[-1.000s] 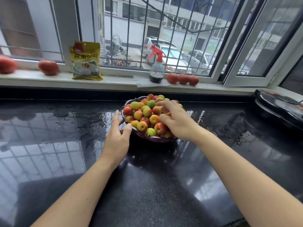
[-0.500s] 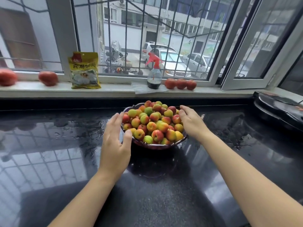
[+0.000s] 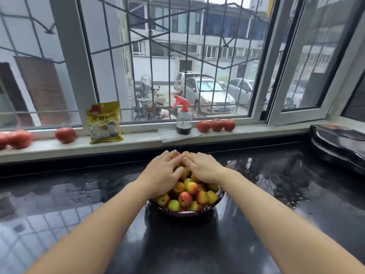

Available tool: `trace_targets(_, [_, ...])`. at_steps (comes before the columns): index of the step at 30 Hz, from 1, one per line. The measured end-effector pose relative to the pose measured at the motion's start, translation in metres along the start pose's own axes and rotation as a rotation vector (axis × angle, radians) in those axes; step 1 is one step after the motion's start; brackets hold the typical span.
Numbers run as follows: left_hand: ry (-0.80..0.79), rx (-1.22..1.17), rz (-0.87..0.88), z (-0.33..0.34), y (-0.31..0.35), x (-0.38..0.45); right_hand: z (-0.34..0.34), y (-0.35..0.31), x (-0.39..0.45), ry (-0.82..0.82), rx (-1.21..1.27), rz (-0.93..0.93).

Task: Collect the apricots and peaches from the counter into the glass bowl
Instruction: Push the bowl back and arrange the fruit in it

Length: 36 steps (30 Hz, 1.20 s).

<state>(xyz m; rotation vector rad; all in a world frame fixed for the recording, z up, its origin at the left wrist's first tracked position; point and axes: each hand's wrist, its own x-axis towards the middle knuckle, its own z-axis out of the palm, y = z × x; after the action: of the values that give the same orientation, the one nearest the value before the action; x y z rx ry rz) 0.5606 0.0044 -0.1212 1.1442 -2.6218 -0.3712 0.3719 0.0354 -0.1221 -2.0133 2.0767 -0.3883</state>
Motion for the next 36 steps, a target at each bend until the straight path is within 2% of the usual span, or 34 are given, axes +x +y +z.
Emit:
trace_targets(3, [-0.053, 0.045, 0.067, 0.002, 0.000, 0.010, -0.008, 0.006, -0.015, -0.028, 0.204, -0.085])
trace_targets(7, [-0.016, -0.011, 0.039, -0.003, 0.001, 0.002, -0.017, 0.015, -0.025, 0.081, 0.528, 0.026])
trace_targets(11, [0.113, -0.127, 0.009, 0.000, 0.000, -0.014, -0.006, 0.018, -0.025, 0.156, 0.400, 0.087])
trace_targets(15, [0.265, -0.231, -0.103, 0.004, -0.002, -0.017, 0.008, 0.016, -0.023, 0.222, 0.322, 0.066])
trace_targets(21, [0.282, -0.263, -0.243, 0.012, -0.013, -0.007, 0.013, 0.003, -0.031, 0.221, 0.286, -0.013])
trace_targets(25, [0.226, -0.277, -0.291, 0.009, -0.014, 0.005, 0.007, 0.001, -0.037, 0.285, 0.369, -0.078])
trace_targets(31, [-0.020, -0.126, -0.325, -0.008, -0.014, 0.027, -0.011, -0.005, -0.030, 0.329, 0.394, -0.120])
trace_targets(33, [-0.039, -0.143, -0.336, -0.012, -0.018, 0.033, -0.017, -0.011, -0.022, 0.358, 0.390, -0.142])
trace_targets(36, [0.010, -0.208, -0.328, -0.015, -0.024, 0.032, -0.018, -0.017, -0.014, 0.371, 0.552, -0.155])
